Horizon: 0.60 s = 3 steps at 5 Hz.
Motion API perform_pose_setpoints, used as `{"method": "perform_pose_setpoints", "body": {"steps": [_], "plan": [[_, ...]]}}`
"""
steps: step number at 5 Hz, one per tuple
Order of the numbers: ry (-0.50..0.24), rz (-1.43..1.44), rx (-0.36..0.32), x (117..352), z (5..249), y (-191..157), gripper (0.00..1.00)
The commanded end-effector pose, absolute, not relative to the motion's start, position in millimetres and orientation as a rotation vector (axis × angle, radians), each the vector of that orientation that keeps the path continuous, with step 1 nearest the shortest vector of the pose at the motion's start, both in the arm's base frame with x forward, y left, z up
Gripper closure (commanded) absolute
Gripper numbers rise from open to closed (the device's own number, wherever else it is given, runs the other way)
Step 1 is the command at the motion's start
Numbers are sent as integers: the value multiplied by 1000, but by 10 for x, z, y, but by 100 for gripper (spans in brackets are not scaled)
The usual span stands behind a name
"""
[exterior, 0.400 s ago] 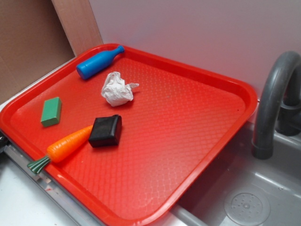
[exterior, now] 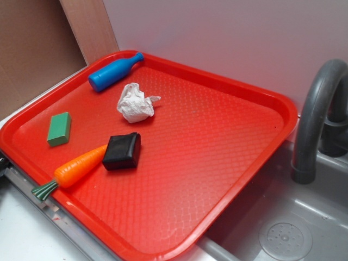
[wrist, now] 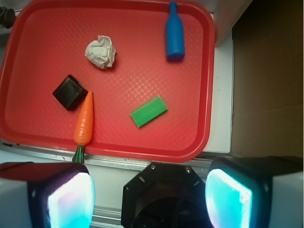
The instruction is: Grab the blue bottle.
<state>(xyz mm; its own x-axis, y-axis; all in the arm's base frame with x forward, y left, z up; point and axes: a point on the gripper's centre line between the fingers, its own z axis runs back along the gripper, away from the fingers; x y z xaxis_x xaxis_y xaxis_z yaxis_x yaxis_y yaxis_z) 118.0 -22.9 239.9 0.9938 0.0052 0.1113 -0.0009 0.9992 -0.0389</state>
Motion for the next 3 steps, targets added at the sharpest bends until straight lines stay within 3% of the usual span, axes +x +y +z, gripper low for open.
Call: {"method": "perform_pose_setpoints", "body": {"steps": [1, 3], "plan": [[-174, 135, -56, 1636, 2367, -236, 0], [-263, 114, -27, 2198, 2062, 99, 0]]}}
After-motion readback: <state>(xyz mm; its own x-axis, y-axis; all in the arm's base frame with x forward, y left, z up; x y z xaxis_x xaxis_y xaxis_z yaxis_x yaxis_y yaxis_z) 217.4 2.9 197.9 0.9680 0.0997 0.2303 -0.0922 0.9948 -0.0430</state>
